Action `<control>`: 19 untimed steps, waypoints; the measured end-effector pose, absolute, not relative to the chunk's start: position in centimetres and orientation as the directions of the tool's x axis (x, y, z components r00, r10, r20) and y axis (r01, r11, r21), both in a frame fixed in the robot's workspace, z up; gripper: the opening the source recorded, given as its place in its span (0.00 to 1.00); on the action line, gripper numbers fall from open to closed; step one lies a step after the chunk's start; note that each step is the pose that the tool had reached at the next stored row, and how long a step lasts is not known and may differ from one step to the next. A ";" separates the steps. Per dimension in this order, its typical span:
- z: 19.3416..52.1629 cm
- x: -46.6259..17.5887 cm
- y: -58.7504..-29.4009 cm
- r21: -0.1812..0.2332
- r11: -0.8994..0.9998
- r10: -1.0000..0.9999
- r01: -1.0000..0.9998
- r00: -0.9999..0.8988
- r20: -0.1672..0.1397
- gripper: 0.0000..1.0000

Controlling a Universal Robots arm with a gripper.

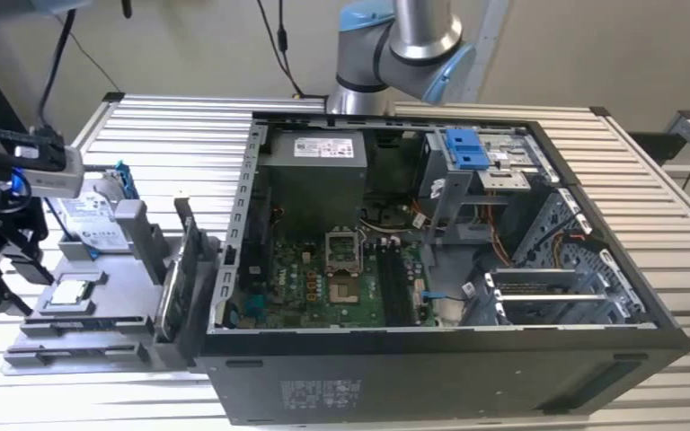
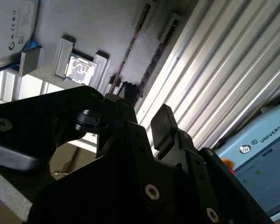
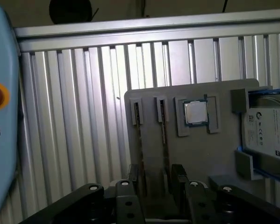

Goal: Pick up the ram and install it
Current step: 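Pick up the ram and move it above insertion slot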

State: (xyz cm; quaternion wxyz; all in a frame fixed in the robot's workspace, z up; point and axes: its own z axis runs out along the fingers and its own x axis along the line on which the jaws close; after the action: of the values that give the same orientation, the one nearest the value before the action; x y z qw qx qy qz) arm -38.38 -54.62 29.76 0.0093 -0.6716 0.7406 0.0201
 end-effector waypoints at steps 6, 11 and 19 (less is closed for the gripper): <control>29.1 -38.4 -54.6 0.017 0.084 -0.996 -0.996 -0.084 -0.041 0.42; 28.5 -38.4 -54.7 0.017 0.073 -0.996 -0.997 -0.073 -0.041 0.42; 27.6 -38.4 -54.7 0.017 0.061 -0.997 -0.998 -0.062 -0.041 0.42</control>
State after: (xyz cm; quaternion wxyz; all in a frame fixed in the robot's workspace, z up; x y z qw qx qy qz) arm -38.38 -54.70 27.59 0.0090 -0.6848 0.7284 0.0202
